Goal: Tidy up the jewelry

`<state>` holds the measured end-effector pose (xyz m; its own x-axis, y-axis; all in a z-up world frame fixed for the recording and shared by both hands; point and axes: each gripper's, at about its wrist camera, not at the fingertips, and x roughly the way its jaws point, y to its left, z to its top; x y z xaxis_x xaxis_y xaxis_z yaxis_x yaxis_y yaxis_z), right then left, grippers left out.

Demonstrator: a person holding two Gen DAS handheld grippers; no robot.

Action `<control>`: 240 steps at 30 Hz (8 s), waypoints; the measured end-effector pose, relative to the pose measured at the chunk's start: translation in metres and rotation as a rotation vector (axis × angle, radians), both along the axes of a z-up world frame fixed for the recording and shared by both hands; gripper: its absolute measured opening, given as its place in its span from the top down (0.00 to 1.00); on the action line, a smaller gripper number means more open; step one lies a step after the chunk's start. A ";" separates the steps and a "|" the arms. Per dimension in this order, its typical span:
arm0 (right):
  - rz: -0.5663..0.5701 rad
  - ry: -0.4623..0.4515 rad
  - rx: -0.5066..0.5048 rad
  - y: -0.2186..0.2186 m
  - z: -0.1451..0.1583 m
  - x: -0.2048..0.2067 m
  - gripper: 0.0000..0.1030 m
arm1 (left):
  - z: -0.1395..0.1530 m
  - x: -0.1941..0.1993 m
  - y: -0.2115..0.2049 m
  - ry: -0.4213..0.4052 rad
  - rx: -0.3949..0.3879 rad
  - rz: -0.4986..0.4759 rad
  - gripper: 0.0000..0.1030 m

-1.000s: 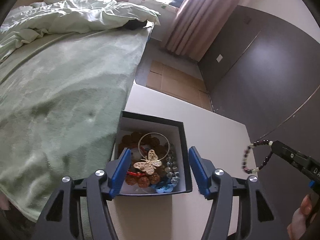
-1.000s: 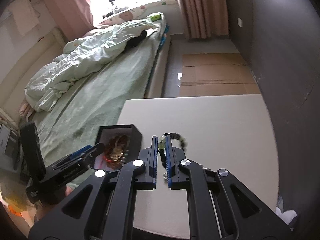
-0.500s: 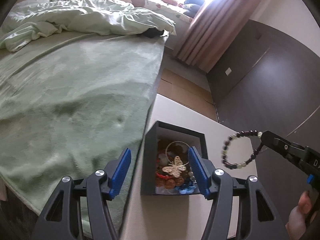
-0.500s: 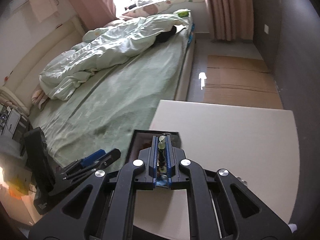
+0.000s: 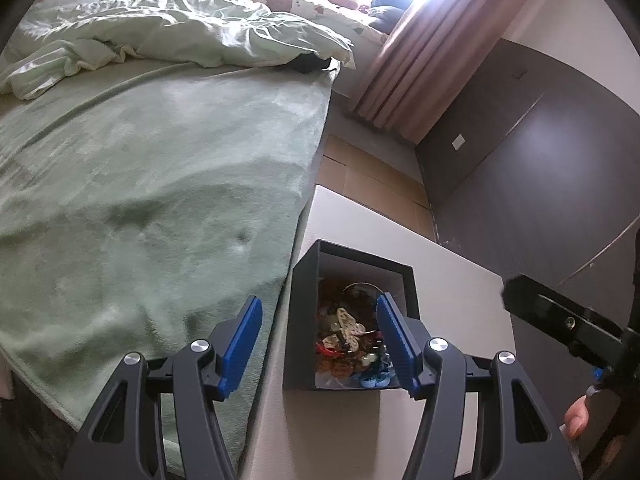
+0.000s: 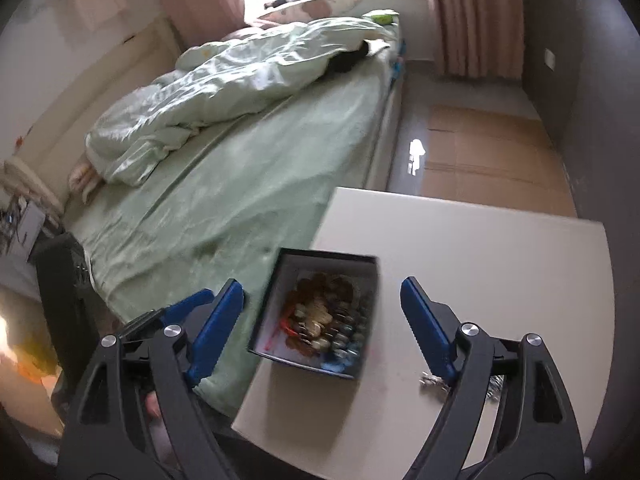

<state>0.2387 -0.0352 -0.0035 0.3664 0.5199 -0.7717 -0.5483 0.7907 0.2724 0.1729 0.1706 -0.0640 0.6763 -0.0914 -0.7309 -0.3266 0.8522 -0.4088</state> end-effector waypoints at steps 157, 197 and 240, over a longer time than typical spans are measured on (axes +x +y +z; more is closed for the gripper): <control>-0.337 0.187 0.169 -0.215 -0.079 0.001 0.08 | 0.070 0.060 -0.084 0.059 0.394 -0.271 0.91; -0.254 -0.131 0.120 -0.186 0.029 -0.129 0.05 | 0.068 -0.107 -0.121 -0.088 0.301 -0.192 0.09; -0.299 -0.328 -0.014 -0.187 0.029 -0.235 0.05 | 0.091 -0.210 -0.168 -0.227 0.459 -0.157 0.08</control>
<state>0.0032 -0.2223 0.0259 0.7261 0.3441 -0.5953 -0.3504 0.9301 0.1102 -0.0370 0.0029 0.0273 0.8258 0.0910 -0.5566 -0.1280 0.9914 -0.0277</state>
